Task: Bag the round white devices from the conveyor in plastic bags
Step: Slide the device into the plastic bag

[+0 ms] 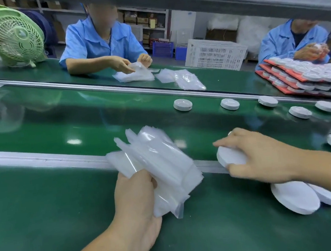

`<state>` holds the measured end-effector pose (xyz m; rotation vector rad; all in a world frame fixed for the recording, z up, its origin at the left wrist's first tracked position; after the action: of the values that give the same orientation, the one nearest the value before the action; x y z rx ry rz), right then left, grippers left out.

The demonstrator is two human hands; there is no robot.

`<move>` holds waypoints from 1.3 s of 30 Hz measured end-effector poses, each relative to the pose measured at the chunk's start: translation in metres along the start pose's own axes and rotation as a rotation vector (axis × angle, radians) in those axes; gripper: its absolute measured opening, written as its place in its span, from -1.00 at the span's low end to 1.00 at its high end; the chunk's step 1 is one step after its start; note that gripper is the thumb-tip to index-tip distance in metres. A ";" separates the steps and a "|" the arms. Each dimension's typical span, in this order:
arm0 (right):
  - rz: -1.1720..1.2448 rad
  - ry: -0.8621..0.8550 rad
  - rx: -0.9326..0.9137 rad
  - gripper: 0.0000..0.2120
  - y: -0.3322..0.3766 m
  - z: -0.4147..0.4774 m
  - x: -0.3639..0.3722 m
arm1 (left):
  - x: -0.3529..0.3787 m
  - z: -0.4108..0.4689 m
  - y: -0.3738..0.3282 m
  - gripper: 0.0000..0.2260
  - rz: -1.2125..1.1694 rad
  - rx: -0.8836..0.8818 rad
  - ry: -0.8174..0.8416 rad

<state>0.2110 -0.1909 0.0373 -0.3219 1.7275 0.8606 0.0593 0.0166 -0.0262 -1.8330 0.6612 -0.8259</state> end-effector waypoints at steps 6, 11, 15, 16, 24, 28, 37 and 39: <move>-0.084 -0.076 -0.009 -0.32 0.002 -0.065 0.000 | 0.010 -0.009 -0.006 -0.71 0.172 0.069 0.098; 0.841 -0.170 -0.001 -0.08 0.080 -0.049 0.028 | 0.027 -0.031 -0.018 -0.79 0.296 0.201 0.201; 0.937 -0.117 -0.028 -0.03 0.114 -0.028 0.063 | 0.030 -0.041 -0.018 -0.73 0.321 0.241 0.187; 0.958 -0.146 0.001 -0.03 0.110 -0.027 0.065 | 0.029 -0.040 -0.016 -0.69 0.338 0.227 0.167; 1.221 -0.157 0.058 -0.66 0.073 -0.023 0.074 | 0.026 -0.029 -0.007 -0.49 0.409 0.169 0.187; 1.420 -0.071 0.030 -0.61 0.062 -0.016 0.066 | 0.022 -0.016 -0.010 -0.63 0.244 -0.002 0.260; 1.224 -0.237 0.040 -0.37 0.052 -0.019 0.077 | 0.023 -0.005 -0.002 -0.74 0.113 -0.107 0.408; 1.160 -0.274 0.009 -0.36 0.058 -0.022 0.082 | 0.025 -0.007 0.000 -0.68 0.147 -0.053 0.401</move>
<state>0.1326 -0.1485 -0.0132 0.8681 1.5750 1.6040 0.0695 -0.0056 -0.0185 -1.6537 1.0664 -1.0966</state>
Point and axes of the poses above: each hand's wrist, its own z-axis towards the middle knuckle, its own x-axis out of the palm, y = z × x, the point moved 6 cm from there along z, towards the middle knuckle, and after that the axes turned 14 degrees about z, right-handed, at the moved point
